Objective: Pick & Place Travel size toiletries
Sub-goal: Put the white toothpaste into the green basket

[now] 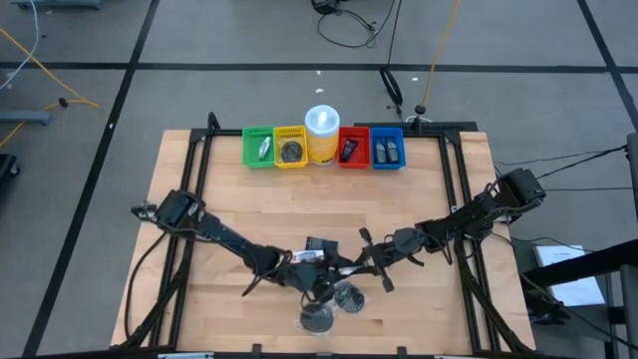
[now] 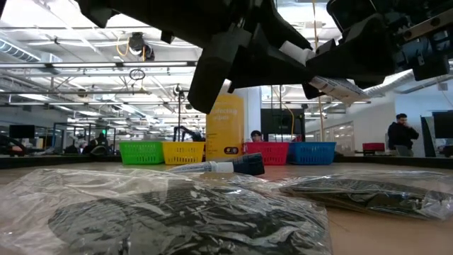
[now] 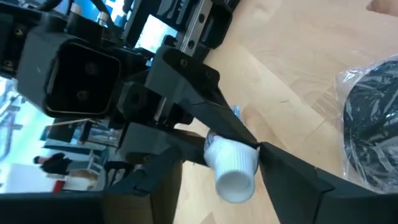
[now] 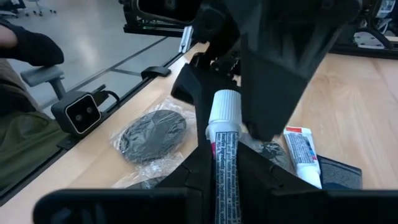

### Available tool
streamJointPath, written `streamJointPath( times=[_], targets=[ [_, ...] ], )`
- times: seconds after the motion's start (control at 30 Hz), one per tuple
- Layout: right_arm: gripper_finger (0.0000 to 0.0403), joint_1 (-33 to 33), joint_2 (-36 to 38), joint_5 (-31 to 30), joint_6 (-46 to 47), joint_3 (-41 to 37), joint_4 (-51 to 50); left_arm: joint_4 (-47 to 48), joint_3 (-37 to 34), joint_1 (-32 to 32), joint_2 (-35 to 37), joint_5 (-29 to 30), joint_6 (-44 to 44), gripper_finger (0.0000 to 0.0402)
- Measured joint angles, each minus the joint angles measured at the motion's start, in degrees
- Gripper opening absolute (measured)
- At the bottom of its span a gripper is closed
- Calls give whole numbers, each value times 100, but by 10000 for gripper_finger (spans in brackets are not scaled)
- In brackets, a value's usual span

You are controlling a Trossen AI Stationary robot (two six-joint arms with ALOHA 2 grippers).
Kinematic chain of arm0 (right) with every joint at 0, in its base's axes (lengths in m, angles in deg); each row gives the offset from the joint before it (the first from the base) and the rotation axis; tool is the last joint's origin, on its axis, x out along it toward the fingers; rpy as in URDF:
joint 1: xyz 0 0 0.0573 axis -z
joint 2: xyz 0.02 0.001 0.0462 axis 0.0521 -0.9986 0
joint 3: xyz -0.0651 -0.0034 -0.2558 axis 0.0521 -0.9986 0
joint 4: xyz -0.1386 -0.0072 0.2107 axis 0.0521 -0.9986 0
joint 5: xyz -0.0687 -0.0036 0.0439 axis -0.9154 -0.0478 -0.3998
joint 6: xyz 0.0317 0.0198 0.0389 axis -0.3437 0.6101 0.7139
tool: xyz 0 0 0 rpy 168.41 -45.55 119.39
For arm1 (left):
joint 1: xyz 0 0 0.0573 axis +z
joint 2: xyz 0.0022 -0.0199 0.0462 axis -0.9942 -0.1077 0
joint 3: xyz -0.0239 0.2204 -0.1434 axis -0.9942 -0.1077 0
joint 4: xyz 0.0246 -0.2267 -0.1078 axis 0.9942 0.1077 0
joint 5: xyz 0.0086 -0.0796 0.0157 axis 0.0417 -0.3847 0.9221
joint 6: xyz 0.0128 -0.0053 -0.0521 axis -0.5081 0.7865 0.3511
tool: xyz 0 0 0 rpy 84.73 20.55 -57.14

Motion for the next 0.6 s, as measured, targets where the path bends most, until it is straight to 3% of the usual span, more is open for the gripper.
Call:
streamJointPath(
  times=[0.33, 0.6],
  targets=[
    [43, 2, 2, 0, -9, -5, 87, 62, 0, 110, 7, -509, 223, 155],
    [46, 2, 2, 2, 29, -7, 126, 82, 0, 104, 11, -565, 182, 95]
  ],
)
